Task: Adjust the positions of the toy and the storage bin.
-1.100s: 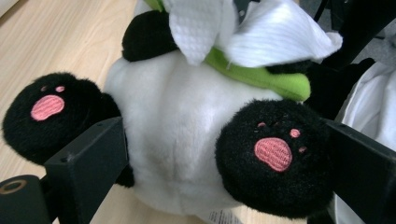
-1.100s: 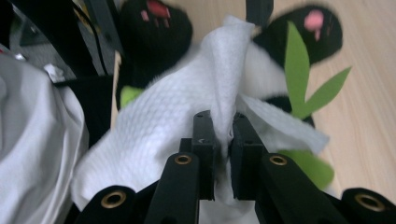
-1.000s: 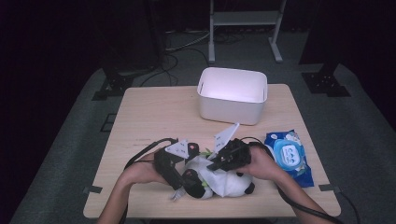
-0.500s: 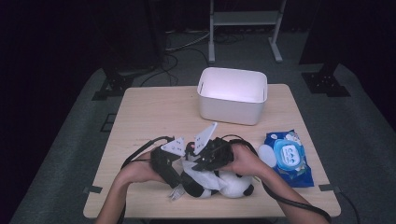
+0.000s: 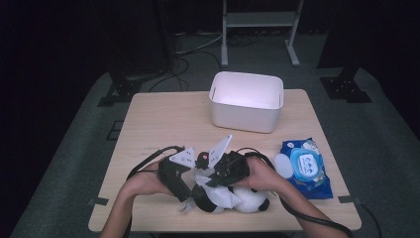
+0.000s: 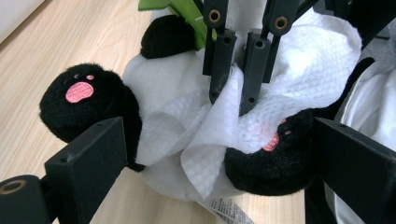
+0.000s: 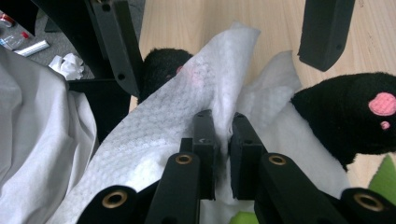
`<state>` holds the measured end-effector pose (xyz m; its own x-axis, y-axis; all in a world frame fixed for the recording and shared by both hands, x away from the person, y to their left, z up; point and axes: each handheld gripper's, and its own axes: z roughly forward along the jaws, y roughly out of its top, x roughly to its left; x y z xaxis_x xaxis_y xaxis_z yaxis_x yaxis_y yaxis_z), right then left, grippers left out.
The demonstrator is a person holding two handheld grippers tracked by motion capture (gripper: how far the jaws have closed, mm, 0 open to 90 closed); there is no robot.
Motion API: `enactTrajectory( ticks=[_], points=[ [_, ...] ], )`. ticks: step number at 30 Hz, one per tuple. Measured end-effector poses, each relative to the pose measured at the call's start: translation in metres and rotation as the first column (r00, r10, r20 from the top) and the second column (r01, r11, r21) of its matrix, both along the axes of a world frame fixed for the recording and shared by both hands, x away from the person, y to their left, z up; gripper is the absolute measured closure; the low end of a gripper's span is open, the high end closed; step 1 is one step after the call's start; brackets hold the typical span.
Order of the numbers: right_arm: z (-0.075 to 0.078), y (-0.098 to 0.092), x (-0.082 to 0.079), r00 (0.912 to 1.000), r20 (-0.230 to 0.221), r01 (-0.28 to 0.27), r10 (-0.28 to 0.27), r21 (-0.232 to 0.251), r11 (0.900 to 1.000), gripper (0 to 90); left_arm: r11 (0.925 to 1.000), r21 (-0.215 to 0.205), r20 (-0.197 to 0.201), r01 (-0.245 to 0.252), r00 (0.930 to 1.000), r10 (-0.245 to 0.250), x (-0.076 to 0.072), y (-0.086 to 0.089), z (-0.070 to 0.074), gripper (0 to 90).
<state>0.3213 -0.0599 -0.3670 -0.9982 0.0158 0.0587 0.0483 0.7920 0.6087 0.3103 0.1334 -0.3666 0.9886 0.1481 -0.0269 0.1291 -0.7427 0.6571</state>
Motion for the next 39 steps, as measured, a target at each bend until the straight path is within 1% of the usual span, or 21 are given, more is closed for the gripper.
enactTrajectory(
  ticks=[2, 6, 7, 9, 11, 13, 14, 15, 19, 20, 22, 24, 27, 29, 31, 33, 35, 36, 37, 38, 39],
  points=[
    [-0.001, 0.000, -0.001, 1.0000, -0.004, -0.001, 0.001, 0.002, 1.000, 82.2, 1.0000, -0.002, 0.002, 0.006, 1.0000, -0.006, -0.001, 0.002, 0.002, 4.1],
    [-0.003, 0.002, -0.004, 0.9999, -0.008, -0.007, 0.007, -0.009, 1.000, 82.3, 0.9995, -0.030, 0.009, -0.004, 1.0000, 0.004, -0.001, 0.006, 0.007, 4.2],
    [-0.004, 0.002, -0.005, 0.9999, -0.006, -0.011, 0.011, -0.010, 1.000, 82.3, 0.9996, -0.028, 0.019, -0.007, 0.9998, 0.008, 0.000, 0.008, 0.008, 4.2],
    [-0.005, 0.003, -0.006, 0.9998, -0.012, -0.013, 0.013, -0.014, 1.000, 82.3, 0.9996, -0.025, 0.016, -0.012, 0.9998, 0.013, 0.000, 0.009, 0.007, 4.2],
    [-0.005, 0.003, -0.007, 0.9998, -0.011, -0.017, 0.017, -0.016, 1.000, 82.3, 0.9999, -0.009, -0.001, -0.011, 0.9999, 0.011, 0.001, 0.007, 0.001, 4.1],
    [-0.003, 0.004, -0.008, 0.9997, -0.011, -0.023, 0.023, -0.025, 0.999, 82.2, 1.0000, -0.004, -0.044, -0.002, 0.9990, 0.002, 0.004, 0.004, -0.005, 2.5],
    [-0.001, 0.005, -0.008, 0.9997, -0.008, -0.022, 0.021, -0.031, 0.999, 82.2, 0.9999, -0.011, -0.056, 0.000, 0.9984, -0.001, 0.004, 0.002, -0.007, 2.4],
    [0.001, 0.006, -0.008, 0.9997, -0.004, -0.025, 0.024, -0.037, 0.999, 82.2, 0.9999, -0.007, -0.058, 0.008, 0.9983, -0.008, 0.005, 0.002, -0.007, 2.4],
    [0.011, 0.007, -0.005, 0.9991, 0.039, -0.016, 0.017, -0.025, 1.000, 82.3, 0.9998, -0.017, -0.080, 0.005, 0.9967, -0.007, 0.006, 0.002, -0.010, 2.3],
    [0.014, 0.008, -0.002, 0.9981, 0.061, -0.010, 0.012, -0.029, 1.000, 82.3, 0.9999, -0.015, -0.090, 0.006, 0.9959, -0.008, 0.006, 0.002, -0.011, 2.1],
    [0.016, 0.010, 0.002, 0.9970, 0.077, 0.001, 0.002, -0.036, 0.999, 82.3, 0.9998, -0.014, -0.095, 0.015, 0.9953, -0.017, 0.006, 0.000, -0.013, 1.7],
    [0.017, 0.010, 0.005, 0.9949, 0.100, 0.020, -0.014, -0.054, 0.998, 82.3, 0.9998, -0.012, -0.094, 0.018, 0.9954, -0.019, 0.006, 0.000, -0.013, 1.6],
    [0.013, 0.005, 0.011, 0.9923, 0.118, 0.049, -0.040, -0.079, 0.996, 82.3, 0.9998, -0.015, -0.092, 0.010, 0.9957, -0.012, 0.006, 0.000, -0.013, 1.7],
    [0.009, 0.001, 0.013, 0.9933, 0.107, 0.051, -0.044, -0.063, 0.997, 82.3, 0.9998, -0.014, -0.091, 0.012, 0.9958, -0.013, 0.006, 0.000, -0.012, 1.6],
    [0.007, 0.000, 0.011, 0.9938, 0.097, 0.060, -0.054, -0.061, 0.996, 82.3, 0.9997, -0.020, -0.072, 0.016, 0.9972, -0.017, 0.005, 0.000, -0.009, 1.7],
    [0.004, -0.001, 0.008, 0.9935, 0.101, 0.059, -0.052, -0.060, 0.996, 82.5, 0.9997, -0.024, -0.050, 0.009, 0.9987, -0.010, 0.003, 0.002, -0.005, 1.7],
    [0.001, -0.003, 0.004, 0.9935, 0.099, 0.061, -0.056, -0.052, 0.997, 82.6, 0.9991, -0.042, -0.040, 0.005, 0.9992, -0.006, 0.003, 0.002, -0.002, 1.8],
    [0.000, -0.004, 0.003, 0.9942, 0.093, 0.059, -0.054, -0.043, 0.997, 82.7, 0.9991, -0.042, -0.031, -0.001, 0.9995, -0.001, 0.003, 0.002, -0.001, 2.4],
    [0.000, -0.004, 0.002, 0.9955, 0.080, 0.052, -0.049, -0.037, 0.998, 82.7, 0.9996, -0.029, -0.024, -0.002, 0.9997, 0.002, 0.003, 0.001, -0.002, 3.8],
    [0.001, -0.005, 0.001, 0.9964, 0.072, 0.048, -0.045, -0.036, 0.998, 82.7, 0.9997, -0.024, -0.025, 0.000, 0.9997, -0.001, 0.004, 0.000, -0.003, 3.7],
    [0.001, -0.005, -0.001, 0.9962, 0.075, 0.047, -0.044, -0.037, 0.998, 82.6, 0.9997, -0.025, -0.030, 0.001, 0.9996, -0.002, 0.004, -0.001, -0.004, 3.4]
  ],
)
